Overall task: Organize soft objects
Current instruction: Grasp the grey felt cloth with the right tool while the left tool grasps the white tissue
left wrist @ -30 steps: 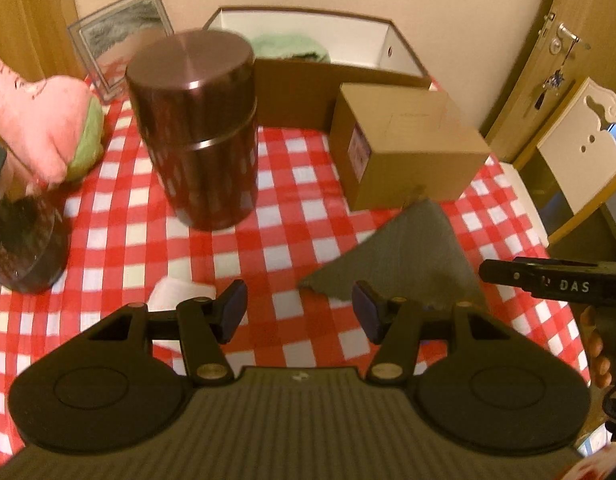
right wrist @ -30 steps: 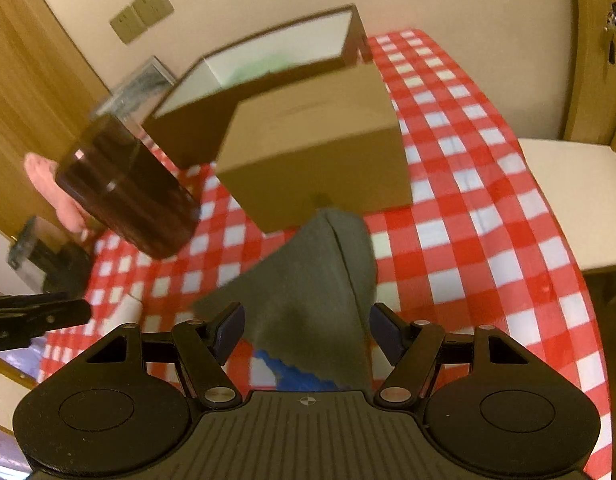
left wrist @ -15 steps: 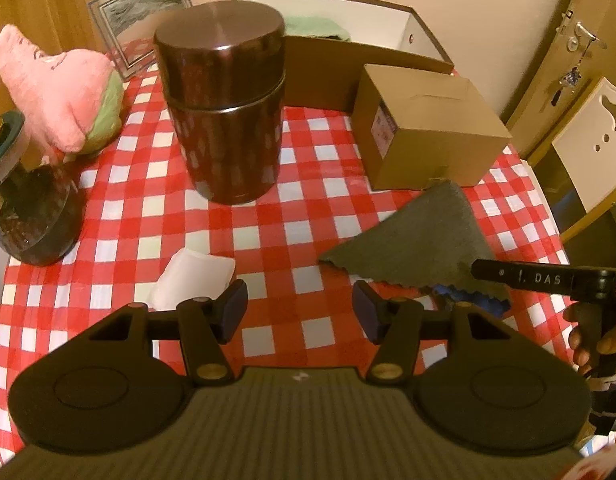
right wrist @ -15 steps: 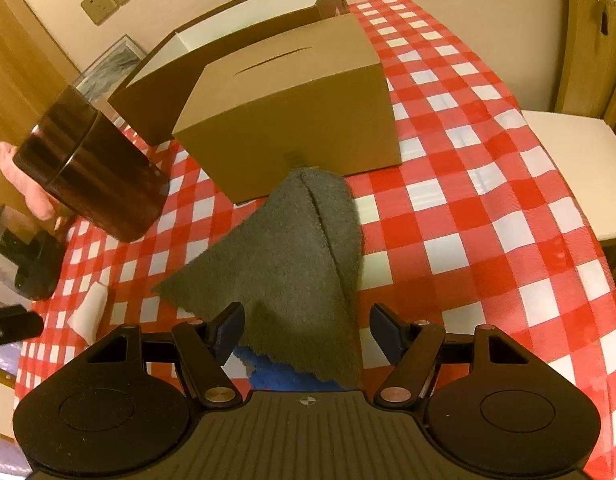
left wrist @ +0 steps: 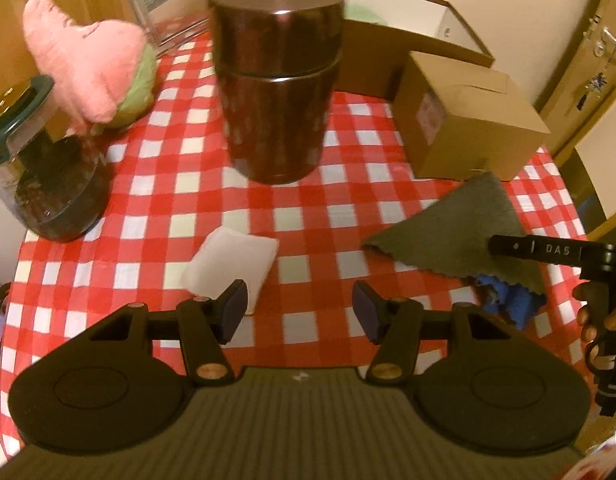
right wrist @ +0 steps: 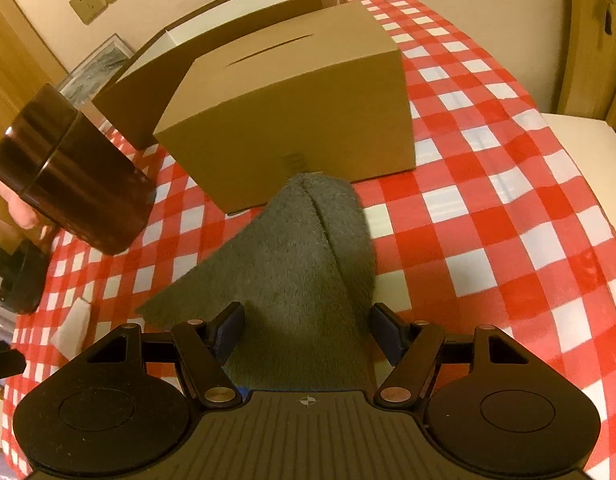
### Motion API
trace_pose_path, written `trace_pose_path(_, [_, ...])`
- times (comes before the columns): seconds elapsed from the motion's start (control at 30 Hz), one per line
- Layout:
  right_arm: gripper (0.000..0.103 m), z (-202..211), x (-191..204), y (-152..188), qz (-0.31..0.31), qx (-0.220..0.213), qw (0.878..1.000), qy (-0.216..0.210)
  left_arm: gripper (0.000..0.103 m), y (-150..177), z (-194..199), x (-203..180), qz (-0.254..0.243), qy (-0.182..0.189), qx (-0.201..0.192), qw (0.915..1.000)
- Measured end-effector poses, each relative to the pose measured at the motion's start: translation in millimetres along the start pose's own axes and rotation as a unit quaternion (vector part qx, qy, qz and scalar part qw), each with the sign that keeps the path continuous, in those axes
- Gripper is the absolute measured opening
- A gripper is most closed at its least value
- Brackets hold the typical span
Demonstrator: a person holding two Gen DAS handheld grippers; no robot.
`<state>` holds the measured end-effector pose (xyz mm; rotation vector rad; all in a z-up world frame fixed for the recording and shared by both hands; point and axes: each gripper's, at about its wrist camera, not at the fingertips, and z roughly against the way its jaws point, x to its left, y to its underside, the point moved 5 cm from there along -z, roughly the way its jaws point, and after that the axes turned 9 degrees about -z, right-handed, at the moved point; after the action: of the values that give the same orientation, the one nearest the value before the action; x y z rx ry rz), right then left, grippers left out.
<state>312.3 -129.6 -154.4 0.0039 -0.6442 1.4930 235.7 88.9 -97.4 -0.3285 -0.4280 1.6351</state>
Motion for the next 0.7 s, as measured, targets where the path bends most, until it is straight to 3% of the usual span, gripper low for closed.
trace_pose_path(0.37, [0.069, -17.6, 11.0, -1.2, 0.038, -0.019, 0.999, 0.028, 0.055, 22.8, -18.6, 41.1, 0.043, -0.020, 0.019, 0.9987])
trace_pose_path(0.5, [0.069, -22.3, 19.3, 3.5, 0.082, -0.023, 0.995, 0.044, 0.055, 24.0, -22.9, 47.0, 0.038, -0.024, 0.006, 0.9990])
trace_pose_path(0.6, [0.058, -24.5, 24.2, 8.7, 0.118, -0.025, 0.991, 0.057, 0.055, 23.2, -27.9, 48.7, 0.024, -0.026, -0.004, 0.9994])
trace_pose_path(0.7, [0.039, -24.1, 29.1, 12.8, 0.136, -0.022, 0.989, 0.045, 0.055, 22.2, -35.9, 50.7, 0.010, -0.024, -0.010, 0.9996])
